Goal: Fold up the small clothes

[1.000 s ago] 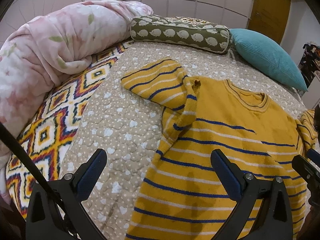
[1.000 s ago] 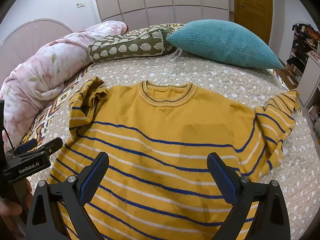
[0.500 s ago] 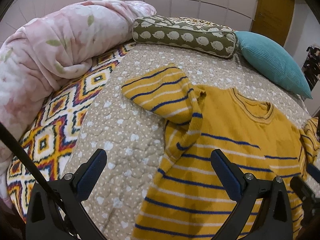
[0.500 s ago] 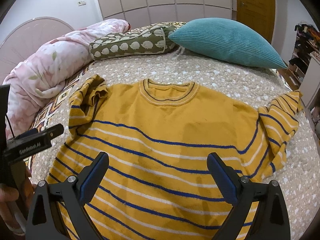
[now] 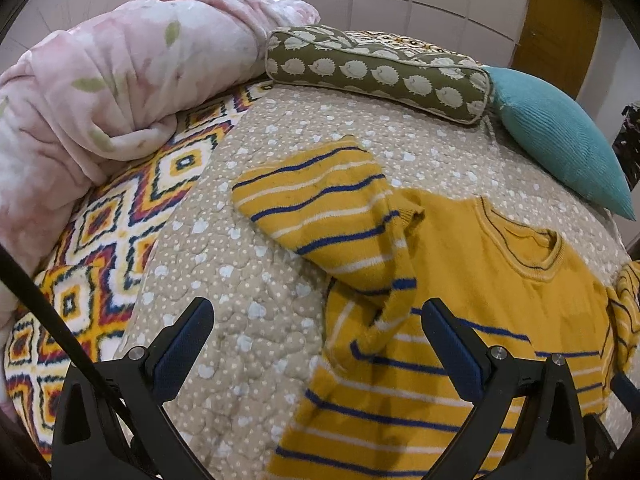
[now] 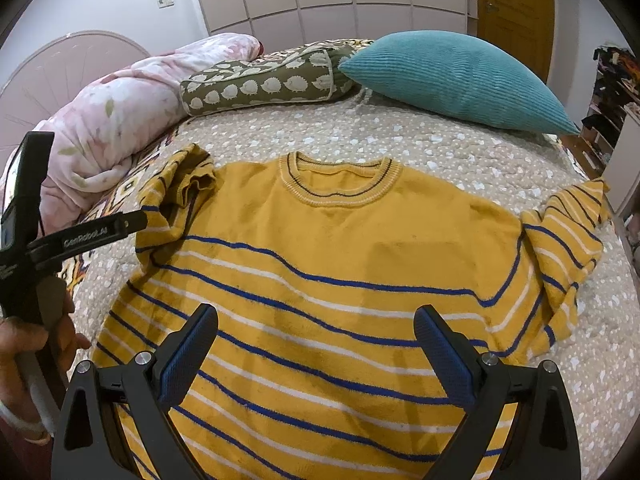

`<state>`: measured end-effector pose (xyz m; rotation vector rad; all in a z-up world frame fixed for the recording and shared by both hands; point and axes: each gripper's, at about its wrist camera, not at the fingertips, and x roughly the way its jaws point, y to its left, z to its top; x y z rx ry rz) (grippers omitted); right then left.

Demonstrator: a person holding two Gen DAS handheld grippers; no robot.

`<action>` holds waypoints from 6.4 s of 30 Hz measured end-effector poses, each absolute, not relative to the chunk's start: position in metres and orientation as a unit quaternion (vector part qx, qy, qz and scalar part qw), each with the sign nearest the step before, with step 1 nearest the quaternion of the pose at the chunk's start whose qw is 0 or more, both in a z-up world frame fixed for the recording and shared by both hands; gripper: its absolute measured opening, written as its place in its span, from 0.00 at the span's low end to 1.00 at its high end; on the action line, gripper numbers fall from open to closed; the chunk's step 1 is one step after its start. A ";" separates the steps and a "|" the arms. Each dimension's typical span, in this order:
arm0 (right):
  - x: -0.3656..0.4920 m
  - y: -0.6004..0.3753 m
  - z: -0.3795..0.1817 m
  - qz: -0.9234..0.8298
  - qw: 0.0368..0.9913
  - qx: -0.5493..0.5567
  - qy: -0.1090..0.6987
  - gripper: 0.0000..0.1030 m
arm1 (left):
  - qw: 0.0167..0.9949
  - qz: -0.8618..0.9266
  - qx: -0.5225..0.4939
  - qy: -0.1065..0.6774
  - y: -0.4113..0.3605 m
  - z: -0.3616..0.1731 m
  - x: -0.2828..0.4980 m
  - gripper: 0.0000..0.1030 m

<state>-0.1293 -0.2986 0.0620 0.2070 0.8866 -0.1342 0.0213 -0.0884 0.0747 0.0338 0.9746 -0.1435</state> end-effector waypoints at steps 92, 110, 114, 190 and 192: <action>-0.068 -0.324 0.149 -0.087 0.964 -0.003 0.251 0.06 | 0.871 -0.202 0.004 0.447 -0.065 0.089 -0.017 0.22; -0.159 -0.373 0.100 0.046 0.913 0.147 0.378 0.63 | 0.854 -0.158 0.046 0.493 -0.037 0.047 -0.025 0.43; -0.110 -0.323 0.109 0.107 0.909 0.136 0.380 0.62 | 0.853 -0.163 0.044 0.494 -0.047 0.043 -0.023 0.46; -0.161 -0.443 0.052 -0.140 0.893 0.122 0.410 0.60 | 0.859 -0.131 0.024 0.494 -0.082 0.047 0.001 0.73; -0.141 -0.428 0.040 -0.118 0.893 0.122 0.417 0.57 | 0.856 -0.139 0.029 0.497 -0.090 0.047 -0.002 0.73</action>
